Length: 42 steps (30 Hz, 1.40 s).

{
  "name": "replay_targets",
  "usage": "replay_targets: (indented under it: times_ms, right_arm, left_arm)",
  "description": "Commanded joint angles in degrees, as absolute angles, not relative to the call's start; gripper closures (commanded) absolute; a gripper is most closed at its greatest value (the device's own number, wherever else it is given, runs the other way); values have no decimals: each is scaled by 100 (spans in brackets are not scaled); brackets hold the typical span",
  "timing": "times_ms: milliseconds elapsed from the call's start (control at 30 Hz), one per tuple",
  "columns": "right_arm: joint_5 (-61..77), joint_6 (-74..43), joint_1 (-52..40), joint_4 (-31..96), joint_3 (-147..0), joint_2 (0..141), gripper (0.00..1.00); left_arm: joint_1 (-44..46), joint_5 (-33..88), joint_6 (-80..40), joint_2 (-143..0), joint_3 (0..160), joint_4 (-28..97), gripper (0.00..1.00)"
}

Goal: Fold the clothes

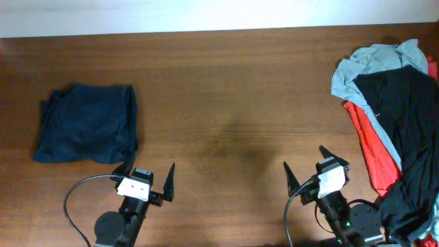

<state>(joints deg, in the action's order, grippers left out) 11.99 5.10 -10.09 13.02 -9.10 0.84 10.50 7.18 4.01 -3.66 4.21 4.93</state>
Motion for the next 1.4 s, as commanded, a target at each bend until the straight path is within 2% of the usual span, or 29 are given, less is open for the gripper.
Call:
replay_targets:
  times_ms: [0,100,267,433,533,633,833,933,1000,1067,1167,1367]
  right_arm:
    - [1855,552,-969,1192,-899,40,1]
    - [2209,440,-967,926,-904,40,1]
    - [1957,97,-967,1068,-1267,163,2]
    - [978,89,-967,2370,-2543,1044,1]
    - [390,-375,-967,3376,-3627,1938,1]
    - [659,-392,-967,4281,-4862,2958,1]
    - [2368,-390,-967,5275,-6431,4263,2]
    - [2206,-523,-965,5415,-6748,4611,2]
    - [1208,-1730,-913,5594,-6818,4768,2]
    - [73,-2895,-720,6053,-6838,4921,2]
    - [-742,-3671,-91,6746,-6838,5277,1]
    - [-687,-3710,1623,7456,-6836,6217,1]
  left_arm:
    - [1072,834,318,-419,843,646,1]
    - [1072,812,320,-648,1240,978,1]
    - [1072,591,325,-1608,2091,1173,1]
    - [1072,475,327,-3280,3573,1568,1]
    - [1072,539,322,-4292,4582,2241,1]
    - [1072,753,322,-5341,5754,3216,1]
    - [1072,1057,301,-6606,7105,4637,1]
    - [1072,1337,301,-6866,7153,4707,1]
    - [1072,1332,301,-6987,7153,4781,1]
    - [1072,1332,301,-7043,7153,4901,1]
    - [1072,1332,301,-7054,7153,4998,1]
    - [1072,1332,301,-7054,7153,5006,1]
